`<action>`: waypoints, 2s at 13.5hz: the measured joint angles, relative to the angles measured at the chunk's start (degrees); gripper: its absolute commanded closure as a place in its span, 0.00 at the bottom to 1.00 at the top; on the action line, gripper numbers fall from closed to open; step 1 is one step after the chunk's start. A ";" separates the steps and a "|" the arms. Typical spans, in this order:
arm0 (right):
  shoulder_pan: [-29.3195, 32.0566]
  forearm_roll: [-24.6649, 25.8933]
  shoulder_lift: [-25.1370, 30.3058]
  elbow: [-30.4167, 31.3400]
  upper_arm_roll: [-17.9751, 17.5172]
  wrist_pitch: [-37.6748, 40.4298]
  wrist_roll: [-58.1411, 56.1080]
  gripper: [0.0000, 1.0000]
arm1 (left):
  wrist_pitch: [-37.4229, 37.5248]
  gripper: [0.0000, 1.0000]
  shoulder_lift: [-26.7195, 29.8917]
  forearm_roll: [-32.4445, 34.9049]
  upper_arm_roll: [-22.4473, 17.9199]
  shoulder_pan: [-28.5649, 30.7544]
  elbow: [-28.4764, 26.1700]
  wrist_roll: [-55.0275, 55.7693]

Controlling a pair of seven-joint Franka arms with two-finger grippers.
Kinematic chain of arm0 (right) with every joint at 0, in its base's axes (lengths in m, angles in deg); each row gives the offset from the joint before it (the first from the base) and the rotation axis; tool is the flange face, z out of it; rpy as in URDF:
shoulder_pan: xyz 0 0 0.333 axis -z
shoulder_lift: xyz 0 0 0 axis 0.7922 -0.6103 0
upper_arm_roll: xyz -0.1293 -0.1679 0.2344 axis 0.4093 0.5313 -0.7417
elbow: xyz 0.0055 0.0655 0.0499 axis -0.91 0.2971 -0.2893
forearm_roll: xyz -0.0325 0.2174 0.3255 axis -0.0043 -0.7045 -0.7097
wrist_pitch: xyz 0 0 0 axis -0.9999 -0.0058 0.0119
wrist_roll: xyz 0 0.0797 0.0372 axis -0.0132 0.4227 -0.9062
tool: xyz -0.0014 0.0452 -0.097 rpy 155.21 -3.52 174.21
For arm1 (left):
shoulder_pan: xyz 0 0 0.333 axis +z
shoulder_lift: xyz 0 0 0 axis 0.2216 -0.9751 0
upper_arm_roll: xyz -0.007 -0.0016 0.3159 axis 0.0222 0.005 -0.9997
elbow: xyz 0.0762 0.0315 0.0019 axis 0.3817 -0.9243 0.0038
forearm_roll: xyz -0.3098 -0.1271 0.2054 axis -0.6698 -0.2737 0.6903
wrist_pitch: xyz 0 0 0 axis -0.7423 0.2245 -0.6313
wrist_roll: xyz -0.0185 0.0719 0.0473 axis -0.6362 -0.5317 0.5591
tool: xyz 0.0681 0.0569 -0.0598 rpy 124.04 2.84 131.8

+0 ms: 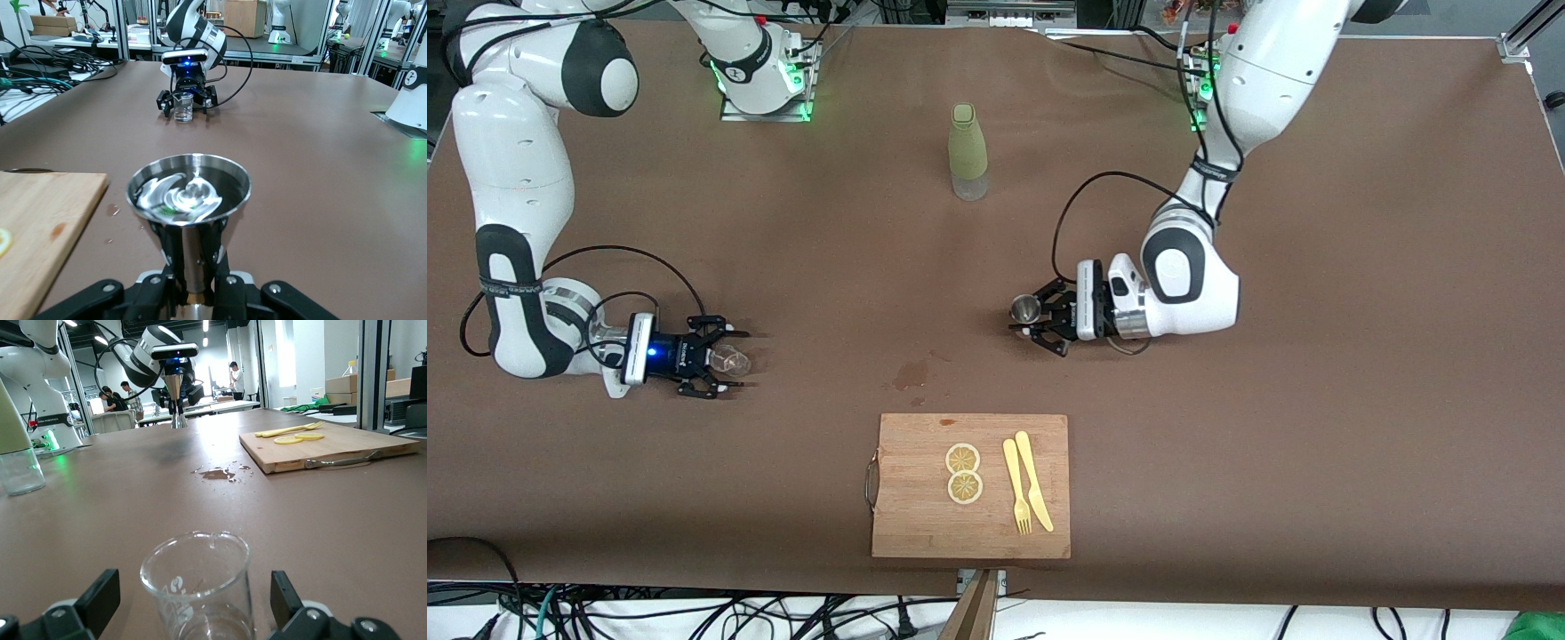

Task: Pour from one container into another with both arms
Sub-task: 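Carry the steel jigger with the left gripper toward the table's middle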

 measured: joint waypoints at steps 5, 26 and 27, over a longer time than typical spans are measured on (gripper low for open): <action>-0.53 -0.90 -0.55 0.00 -0.35 -0.15 -0.13 0.09 | -7.15 1.00 -5.87 -4.56 -2.38 -8.72 7.75 2.34; -1.57 -1.23 -1.08 -5.04 -0.52 -1.79 5.13 0.59 | -16.26 1.00 -15.93 -9.34 -10.17 -21.70 22.08 16.35; -1.91 -1.23 -1.08 -5.52 -0.62 -1.79 5.76 0.59 | -16.26 1.00 -15.95 -9.34 -10.23 -21.71 22.11 16.35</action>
